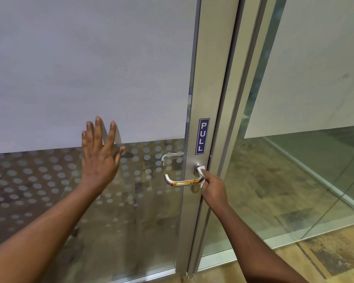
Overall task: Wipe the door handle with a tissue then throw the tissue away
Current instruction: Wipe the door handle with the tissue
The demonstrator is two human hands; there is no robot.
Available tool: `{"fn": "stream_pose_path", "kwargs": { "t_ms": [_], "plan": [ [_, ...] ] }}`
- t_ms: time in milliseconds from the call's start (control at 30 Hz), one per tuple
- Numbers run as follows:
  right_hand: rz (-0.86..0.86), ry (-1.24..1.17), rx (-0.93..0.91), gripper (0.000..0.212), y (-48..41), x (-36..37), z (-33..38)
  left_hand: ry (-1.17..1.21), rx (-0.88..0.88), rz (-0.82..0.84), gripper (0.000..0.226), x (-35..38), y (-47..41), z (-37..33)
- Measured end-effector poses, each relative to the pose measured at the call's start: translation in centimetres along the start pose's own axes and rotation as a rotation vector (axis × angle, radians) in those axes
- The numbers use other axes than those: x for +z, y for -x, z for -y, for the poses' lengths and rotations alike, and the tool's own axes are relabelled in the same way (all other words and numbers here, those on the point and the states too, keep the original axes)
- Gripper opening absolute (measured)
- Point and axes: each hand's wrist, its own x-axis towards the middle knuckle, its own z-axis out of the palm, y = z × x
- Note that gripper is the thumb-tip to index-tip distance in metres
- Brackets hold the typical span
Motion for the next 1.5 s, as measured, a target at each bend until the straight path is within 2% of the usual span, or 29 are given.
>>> {"fn": "stream_pose_path", "kwargs": {
  "t_ms": [233, 433, 500, 567, 700, 767, 800, 967, 1033, 1200, 1400, 1500],
  "plan": [
    [0.020, 0.033, -0.122, 0.053, 1.2, 0.8, -0.3, -0.114, 0.023, 0.047, 0.081, 0.7, 0.2, 0.7],
    [0.107, 0.142, -0.089, 0.050, 1.3, 1.0, -0.9, -0.108, 0.037, 0.023, 0.080, 1.1, 0.2, 0.7],
    [0.127, 0.161, -0.115, 0.043, 1.3, 0.5, -1.3, -0.115, 0.050, 0.011, 0.080, 1.3, 0.2, 0.8],
    [0.148, 0.083, -0.084, 0.030, 1.1, -0.4, -1.3, -0.125, 0.056, 0.013, 0.080, 1.5, 0.2, 1.0],
    [0.272, 0.087, -0.118, 0.041, 0.2, -1.3, -1.2, -0.146, 0.071, 0.025, 0.075, 1.8, 0.3, 1.3],
    [0.238, 0.159, -0.180, 0.033, 0.0, -1.7, -1.0, -0.147, 0.081, 0.030, 0.074, 1.8, 0.3, 1.4],
    [0.199, 0.219, -0.269, 0.030, 0.0, -1.8, -1.1, -0.150, 0.084, 0.033, 0.074, 1.9, 0.2, 1.5],
    [0.021, 0.370, -0.598, 0.033, 0.1, -2.2, -1.3, -0.166, 0.081, 0.049, 0.074, 2.4, 0.2, 1.8],
    [0.018, 0.349, -0.697, 0.042, 0.0, -2.3, -1.4, -0.174, 0.081, 0.051, 0.074, 2.6, 0.2, 1.9],
    [0.036, 0.336, -0.742, 0.056, 0.2, -2.1, -1.4, -0.194, 0.085, 0.050, 0.074, 2.8, 0.1, 2.1],
    [0.023, 0.355, -0.798, 0.047, 0.9, -1.1, -0.7, -0.205, 0.105, 0.027, 0.074, 2.9, 0.1, 2.3],
    [0.012, 0.354, -0.823, 0.054, 1.2, -0.3, -0.3, -0.222, 0.113, 0.024, 0.075, 3.0, 0.1, 2.4]
  ]
}}
